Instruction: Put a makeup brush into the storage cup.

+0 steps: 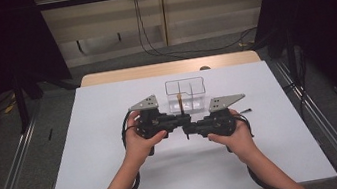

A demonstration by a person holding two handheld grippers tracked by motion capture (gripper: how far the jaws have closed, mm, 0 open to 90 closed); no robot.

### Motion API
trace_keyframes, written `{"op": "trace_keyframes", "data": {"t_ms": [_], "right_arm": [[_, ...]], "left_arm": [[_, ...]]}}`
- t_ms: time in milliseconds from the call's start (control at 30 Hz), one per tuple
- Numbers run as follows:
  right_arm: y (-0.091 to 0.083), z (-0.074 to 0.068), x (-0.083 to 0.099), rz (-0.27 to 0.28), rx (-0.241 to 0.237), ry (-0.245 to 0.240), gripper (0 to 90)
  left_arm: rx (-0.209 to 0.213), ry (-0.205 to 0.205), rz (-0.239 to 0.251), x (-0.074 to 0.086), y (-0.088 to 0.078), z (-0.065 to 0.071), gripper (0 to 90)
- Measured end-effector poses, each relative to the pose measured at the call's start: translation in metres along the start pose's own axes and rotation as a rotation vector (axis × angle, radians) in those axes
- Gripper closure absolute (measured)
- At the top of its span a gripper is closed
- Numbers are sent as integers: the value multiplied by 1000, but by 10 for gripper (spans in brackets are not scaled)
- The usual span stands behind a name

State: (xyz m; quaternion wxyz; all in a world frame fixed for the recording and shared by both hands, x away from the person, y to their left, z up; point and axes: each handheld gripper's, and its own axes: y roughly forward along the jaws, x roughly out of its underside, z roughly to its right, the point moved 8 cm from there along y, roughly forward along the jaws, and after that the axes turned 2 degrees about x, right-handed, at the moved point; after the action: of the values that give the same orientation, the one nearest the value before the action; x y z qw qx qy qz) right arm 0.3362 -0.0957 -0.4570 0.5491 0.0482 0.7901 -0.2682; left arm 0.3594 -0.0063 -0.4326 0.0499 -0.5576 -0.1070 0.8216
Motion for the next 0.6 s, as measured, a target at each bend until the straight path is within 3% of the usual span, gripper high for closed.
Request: {"op": "trace_keyframes", "data": {"t_ms": [333, 467, 600], "right_arm": [[2, -2, 0, 17, -4, 12, 829], [0, -2, 0, 16, 13, -11, 775], [-7, 2, -3, 45, 37, -8, 633]], "left_arm": [[-11, 17, 2, -1, -1, 0, 834], [-20, 26, 9, -2, -4, 0, 834], [-29, 26, 17, -3, -8, -1, 834]]}}
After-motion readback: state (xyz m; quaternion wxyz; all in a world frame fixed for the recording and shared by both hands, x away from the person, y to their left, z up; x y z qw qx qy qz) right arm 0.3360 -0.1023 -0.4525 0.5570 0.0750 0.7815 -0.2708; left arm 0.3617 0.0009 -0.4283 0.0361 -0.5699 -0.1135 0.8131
